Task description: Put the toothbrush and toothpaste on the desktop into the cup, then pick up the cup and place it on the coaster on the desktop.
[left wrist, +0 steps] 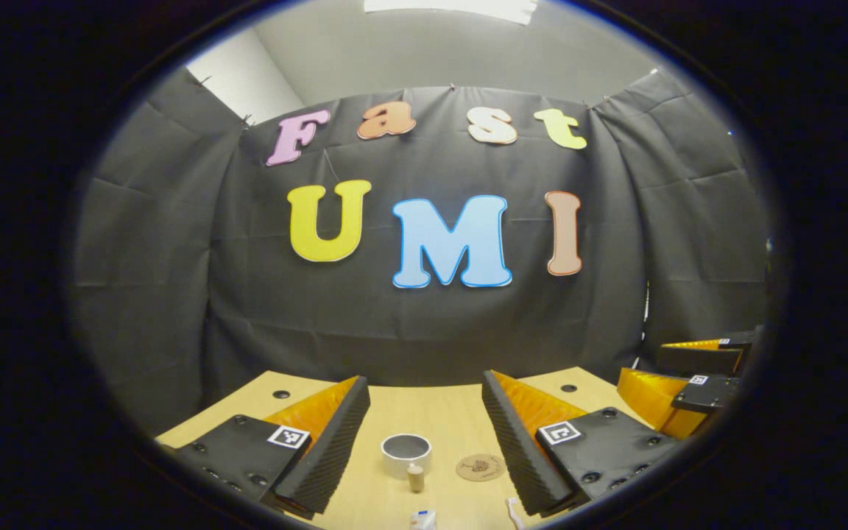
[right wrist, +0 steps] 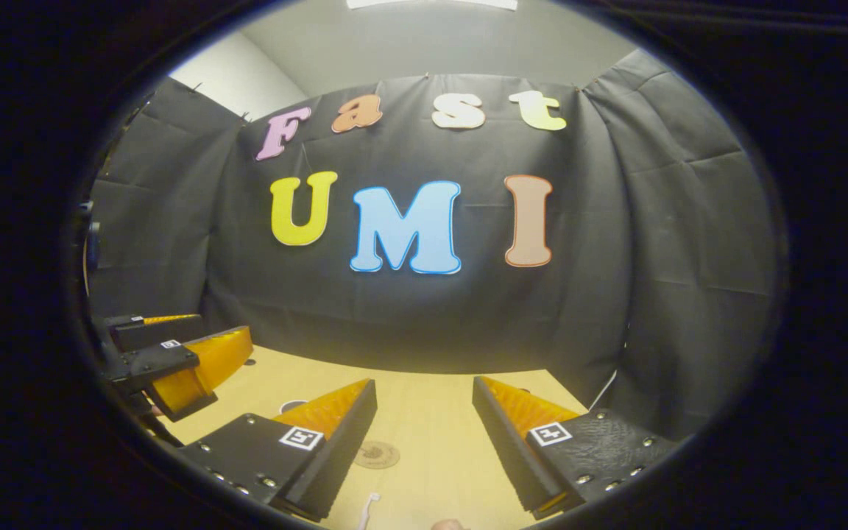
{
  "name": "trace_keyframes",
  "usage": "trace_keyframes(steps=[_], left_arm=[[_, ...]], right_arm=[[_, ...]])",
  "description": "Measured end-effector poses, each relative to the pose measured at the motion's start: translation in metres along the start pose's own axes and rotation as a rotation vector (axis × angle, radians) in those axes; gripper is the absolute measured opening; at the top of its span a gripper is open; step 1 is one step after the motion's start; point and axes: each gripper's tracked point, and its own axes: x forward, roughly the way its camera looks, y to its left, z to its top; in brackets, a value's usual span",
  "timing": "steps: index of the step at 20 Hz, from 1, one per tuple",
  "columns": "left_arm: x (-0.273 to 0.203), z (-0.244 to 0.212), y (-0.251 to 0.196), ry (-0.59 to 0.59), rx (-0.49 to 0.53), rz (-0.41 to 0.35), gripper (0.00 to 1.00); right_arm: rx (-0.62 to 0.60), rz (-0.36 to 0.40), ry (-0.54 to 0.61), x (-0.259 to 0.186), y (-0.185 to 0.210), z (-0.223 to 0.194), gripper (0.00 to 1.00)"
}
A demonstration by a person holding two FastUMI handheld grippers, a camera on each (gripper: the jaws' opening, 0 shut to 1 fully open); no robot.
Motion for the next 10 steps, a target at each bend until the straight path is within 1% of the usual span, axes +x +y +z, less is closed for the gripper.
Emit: trace_keyframes(steps=[7, 10], left_arm=[[0.005, -0.010, 0.011, 0.024, -0.019, -0.013, 0.96], [0.006, -0.020, 0.012, 0.055, -0.022, -0.022, 0.97]], right_arm=[[-0.005, -0.018, 0.018, -0.002, 0.008, -0.004, 0.87], [0.006, -0.027, 0.052, -0.001, 0.009, -0.011, 0.86]])
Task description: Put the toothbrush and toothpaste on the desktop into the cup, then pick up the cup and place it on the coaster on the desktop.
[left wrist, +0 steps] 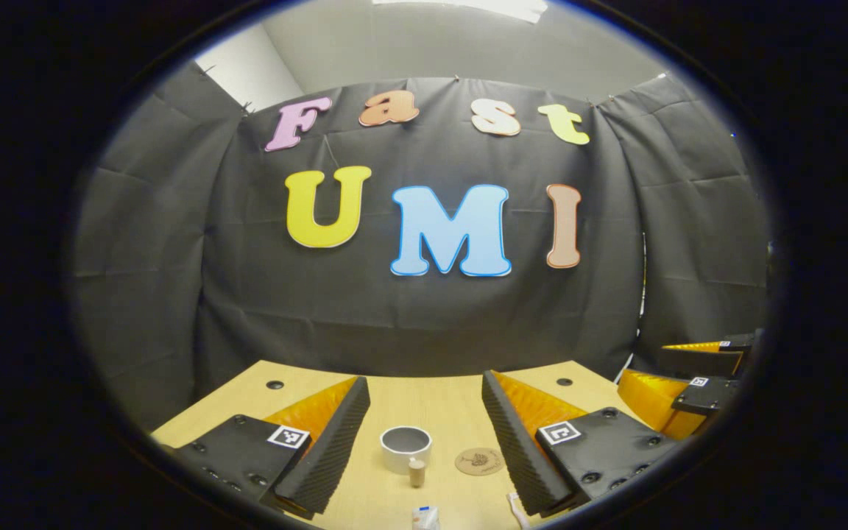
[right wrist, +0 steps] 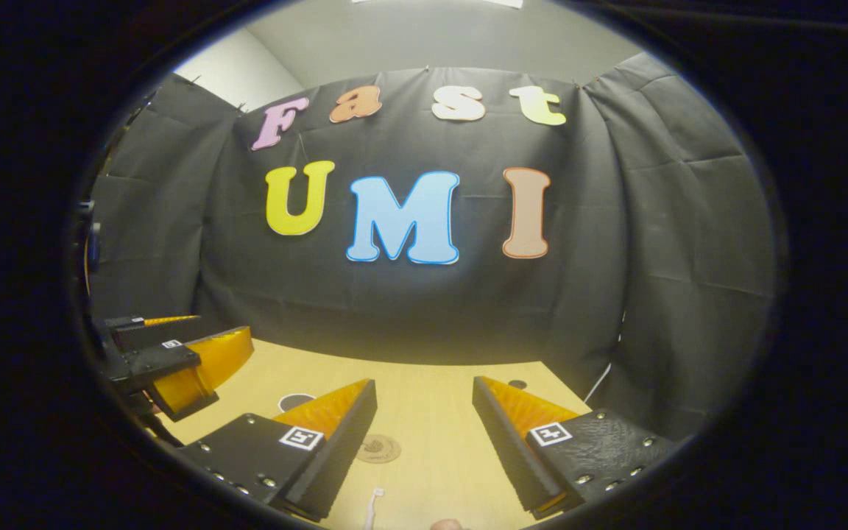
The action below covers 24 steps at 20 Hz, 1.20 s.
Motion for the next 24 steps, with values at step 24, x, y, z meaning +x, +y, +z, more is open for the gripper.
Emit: trace_keyframes(steps=[24], left_arm=[[-0.028, -0.218, -0.014, 0.818, -0.095, -0.063, 0.98]], right_arm=[[0.159, 0.125, 0.736, -0.010, 0.045, -0.183, 0.87]])
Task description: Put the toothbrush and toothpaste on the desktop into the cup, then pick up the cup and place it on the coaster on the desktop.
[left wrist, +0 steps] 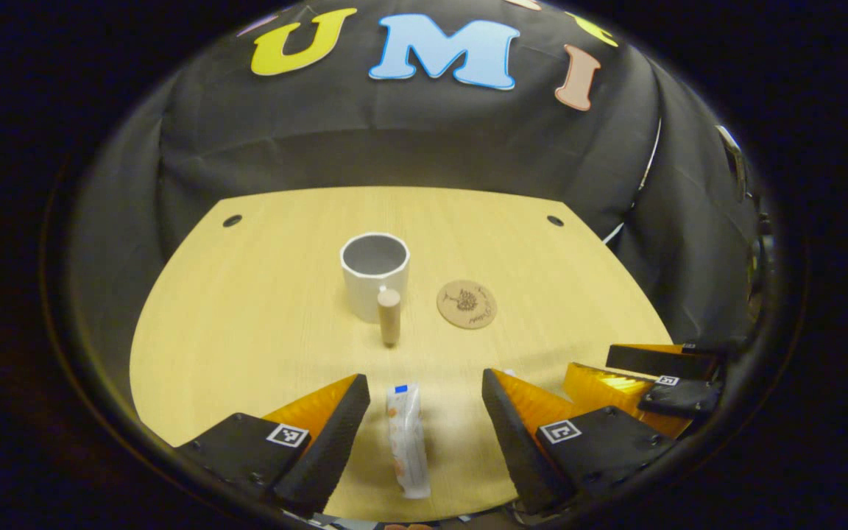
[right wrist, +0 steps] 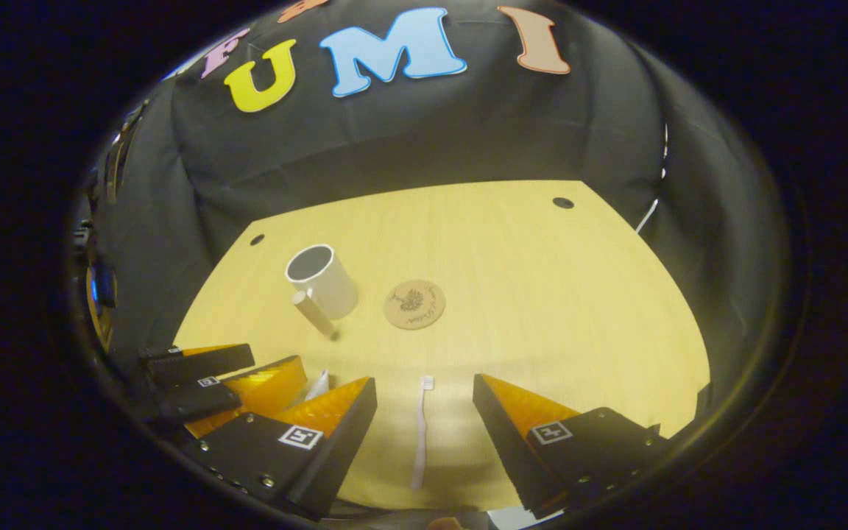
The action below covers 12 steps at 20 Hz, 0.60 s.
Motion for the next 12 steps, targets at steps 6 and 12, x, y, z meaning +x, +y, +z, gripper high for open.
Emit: trace_keyframes(steps=[6, 12], left_arm=[[0.021, -0.037, 0.004, 0.197, -0.046, 0.023, 0.99], [0.035, -0.068, 0.004, 0.336, -0.119, 0.037, 0.99]], right_arm=[[-0.014, -0.025, 0.126, 0.011, -0.001, -0.028, 0.87], [-0.004, -0.023, 0.242, 0.027, -0.001, -0.055, 0.87]])
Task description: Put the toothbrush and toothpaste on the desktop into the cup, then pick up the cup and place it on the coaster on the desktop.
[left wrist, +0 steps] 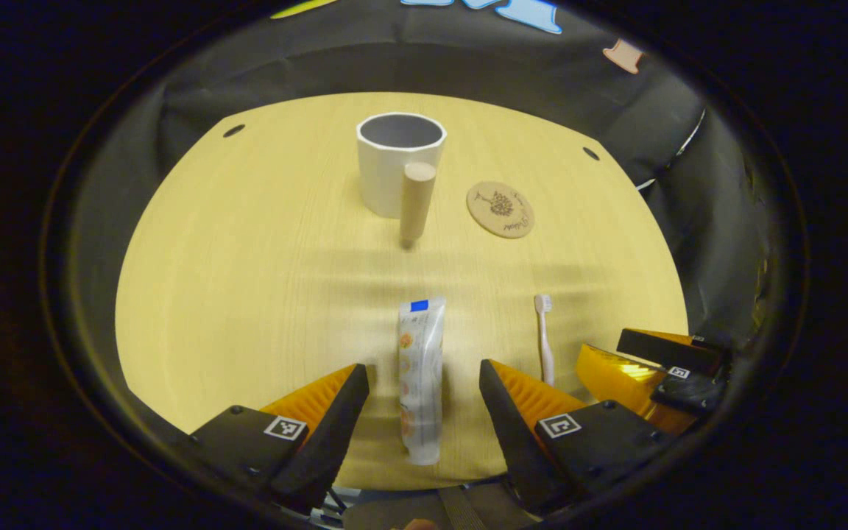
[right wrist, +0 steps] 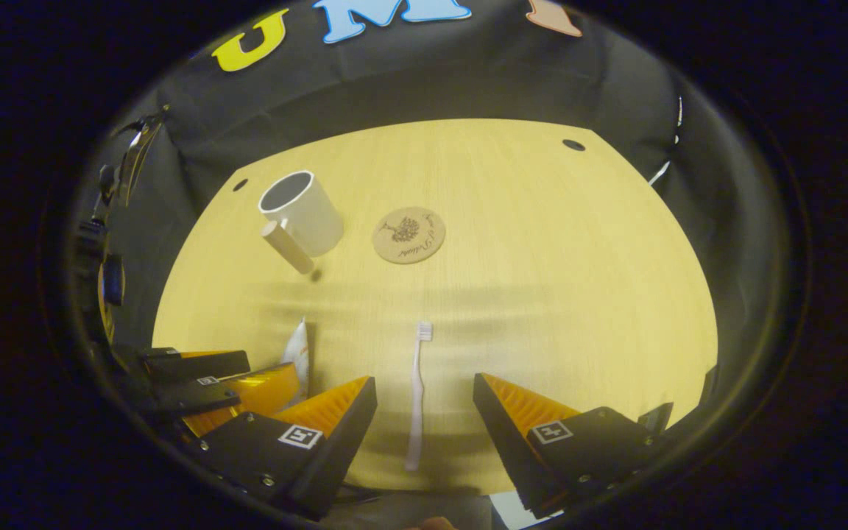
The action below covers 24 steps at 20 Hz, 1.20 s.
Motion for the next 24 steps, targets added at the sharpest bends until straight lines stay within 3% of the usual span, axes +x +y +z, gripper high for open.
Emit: trace_keyframes(steps=[6, 13, 14, 15, 16, 17, 18, 22, 23, 24], left_arm=[[0.013, -0.011, -0.007, 0.101, -0.054, -0.024, 0.99], [0.030, -0.015, -0.004, 0.168, -0.038, -0.020, 0.95], [0.030, -0.016, -0.005, 0.175, -0.033, -0.024, 0.95], [0.031, -0.017, -0.005, 0.177, -0.026, -0.020, 0.82], [0.032, -0.017, -0.006, 0.183, -0.024, -0.024, 0.90], [0.031, -0.019, -0.005, 0.189, -0.023, -0.025, 0.80], [0.032, -0.020, -0.005, 0.198, -0.023, -0.023, 0.84], [0.033, -0.023, -0.001, 0.221, -0.027, -0.014, 0.63], [0.034, -0.024, -0.002, 0.222, -0.021, -0.013, 0.60], [0.033, -0.024, 0.000, 0.225, -0.011, -0.003, 0.70]], right_arm=[[-0.014, 0.005, 0.136, 0.022, 0.006, -0.025, 0.88], [-0.036, -0.011, 0.270, 0.038, 0.005, -0.042, 0.90], [-0.041, -0.014, 0.281, 0.041, 0.005, -0.043, 0.89], [-0.046, -0.013, 0.290, 0.042, 0.006, -0.045, 0.86], [-0.051, -0.010, 0.299, 0.043, 0.007, -0.047, 0.84], [-0.054, -0.012, 0.307, 0.044, 0.007, -0.048, 0.77], [-0.056, -0.008, 0.317, 0.046, 0.009, -0.051, 0.76], [-0.061, -0.033, 0.324, 0.048, 0.004, -0.051, 0.64], [-0.062, -0.037, 0.328, 0.048, 0.003, -0.051, 0.67], [-0.072, -0.047, 0.335, 0.048, 0.001, -0.052, 0.63]])
